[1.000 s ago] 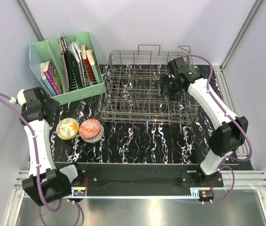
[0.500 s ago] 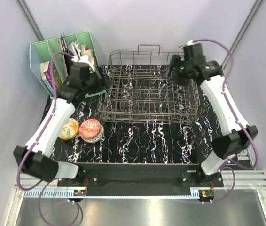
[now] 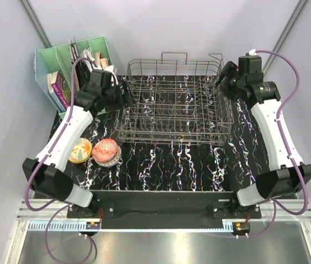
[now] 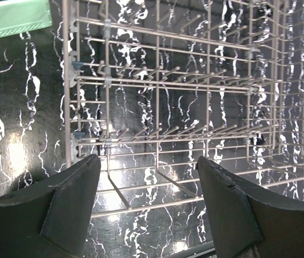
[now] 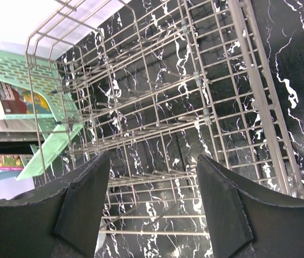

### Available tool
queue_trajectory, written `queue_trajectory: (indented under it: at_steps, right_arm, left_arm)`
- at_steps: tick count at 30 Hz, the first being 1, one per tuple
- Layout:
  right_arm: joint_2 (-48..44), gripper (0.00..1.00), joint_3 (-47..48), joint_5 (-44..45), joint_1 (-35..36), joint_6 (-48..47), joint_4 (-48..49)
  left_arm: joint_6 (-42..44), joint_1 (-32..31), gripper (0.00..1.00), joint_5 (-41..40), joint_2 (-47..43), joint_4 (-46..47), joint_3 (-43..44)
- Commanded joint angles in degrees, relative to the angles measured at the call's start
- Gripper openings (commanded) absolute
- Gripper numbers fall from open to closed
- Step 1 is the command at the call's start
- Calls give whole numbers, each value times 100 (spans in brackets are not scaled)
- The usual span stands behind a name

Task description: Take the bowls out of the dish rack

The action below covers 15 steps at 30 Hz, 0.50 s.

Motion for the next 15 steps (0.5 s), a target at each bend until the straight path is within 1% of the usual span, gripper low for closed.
queue_trajectory:
  at_steps: [1, 9, 12, 15]
  right_arm:
    - [35, 73, -37, -218, -121, 122, 558]
    - [184, 73, 95, -473, -236, 113, 664]
    - [228, 73, 95, -544, -253, 122, 672]
    - [211, 73, 51, -579, -271, 174, 672]
  left_arm:
    - [142, -4, 77, 309, -31, 28, 225]
    - [125, 13, 77, 247, -5, 28, 181]
    - [89, 4, 75, 309, 39, 46, 155]
    - [20, 4, 77, 292, 4, 72, 137]
